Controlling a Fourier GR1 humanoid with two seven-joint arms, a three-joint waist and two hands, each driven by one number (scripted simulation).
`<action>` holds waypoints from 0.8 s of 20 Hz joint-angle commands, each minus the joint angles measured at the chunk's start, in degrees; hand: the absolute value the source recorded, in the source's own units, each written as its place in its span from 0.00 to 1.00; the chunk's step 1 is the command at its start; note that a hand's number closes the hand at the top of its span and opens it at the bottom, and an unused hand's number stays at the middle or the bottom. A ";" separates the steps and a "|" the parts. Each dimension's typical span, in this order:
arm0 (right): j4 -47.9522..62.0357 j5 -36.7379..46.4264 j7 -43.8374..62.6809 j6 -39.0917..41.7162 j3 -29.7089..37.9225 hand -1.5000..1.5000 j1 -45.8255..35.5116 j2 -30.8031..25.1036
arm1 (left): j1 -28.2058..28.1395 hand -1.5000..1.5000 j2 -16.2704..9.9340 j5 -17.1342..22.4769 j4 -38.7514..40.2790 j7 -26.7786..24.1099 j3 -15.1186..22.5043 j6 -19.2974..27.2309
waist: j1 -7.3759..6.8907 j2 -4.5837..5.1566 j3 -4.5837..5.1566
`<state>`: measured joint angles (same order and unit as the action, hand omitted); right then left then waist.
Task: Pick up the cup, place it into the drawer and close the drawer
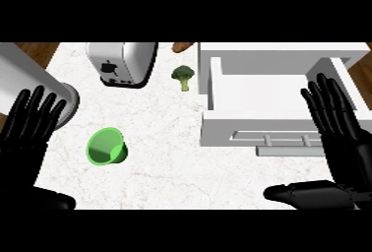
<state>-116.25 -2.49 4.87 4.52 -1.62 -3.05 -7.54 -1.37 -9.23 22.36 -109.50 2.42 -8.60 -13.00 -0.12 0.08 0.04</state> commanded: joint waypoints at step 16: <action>7.15 -3.00 0.00 3.72 5.06 0.00 -8.07 -1.56 | 7.18 0.00 -3.80 -10.64 39.91 -19.68 -6.22 -5.52 | 0.45 0.02 -0.01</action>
<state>-108.84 -4.36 4.67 7.61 2.48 -11.20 -8.90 3.78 -11.36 14.32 -79.61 -11.51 -13.02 -17.36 0.13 0.07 0.03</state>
